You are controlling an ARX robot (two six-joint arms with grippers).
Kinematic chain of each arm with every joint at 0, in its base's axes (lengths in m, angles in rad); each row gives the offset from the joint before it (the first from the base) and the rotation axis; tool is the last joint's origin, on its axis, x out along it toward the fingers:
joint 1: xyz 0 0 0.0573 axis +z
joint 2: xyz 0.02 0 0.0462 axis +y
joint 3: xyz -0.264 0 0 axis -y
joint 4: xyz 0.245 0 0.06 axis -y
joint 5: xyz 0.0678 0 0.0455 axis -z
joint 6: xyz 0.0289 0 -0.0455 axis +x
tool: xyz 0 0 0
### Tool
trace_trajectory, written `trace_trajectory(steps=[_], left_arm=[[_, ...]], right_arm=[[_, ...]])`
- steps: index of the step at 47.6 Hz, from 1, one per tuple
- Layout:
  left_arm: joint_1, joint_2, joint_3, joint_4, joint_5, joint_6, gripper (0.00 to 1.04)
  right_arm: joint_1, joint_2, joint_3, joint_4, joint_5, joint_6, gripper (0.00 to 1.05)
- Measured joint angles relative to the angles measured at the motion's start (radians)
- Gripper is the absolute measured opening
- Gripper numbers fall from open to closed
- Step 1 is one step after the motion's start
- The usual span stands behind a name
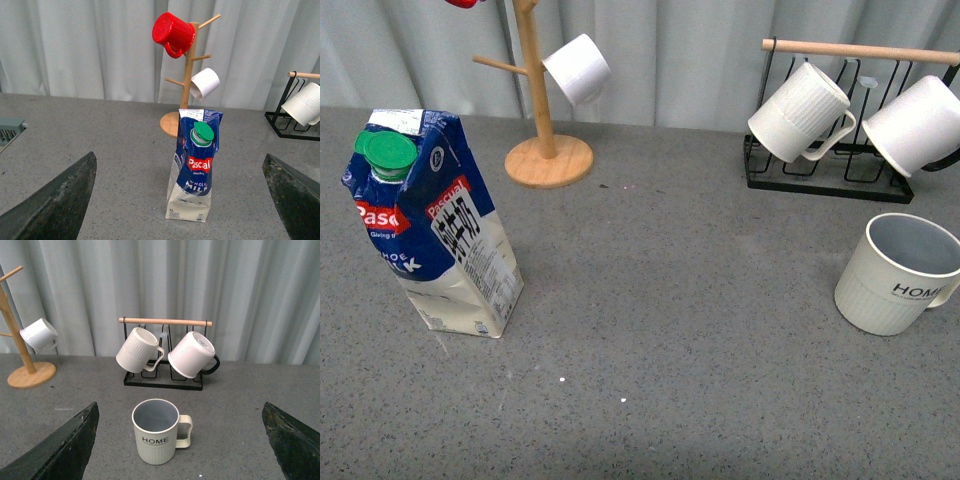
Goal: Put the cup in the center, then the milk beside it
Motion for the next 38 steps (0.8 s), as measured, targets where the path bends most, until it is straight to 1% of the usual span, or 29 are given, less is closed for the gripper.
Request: trace_trajectory(steps=[38], left_arm=[[0.000,0.000,0.000,0.000,0.000,0.000,0.98]], right_arm=[[0.000,0.000,0.000,0.000,0.000,0.000,0.95]])
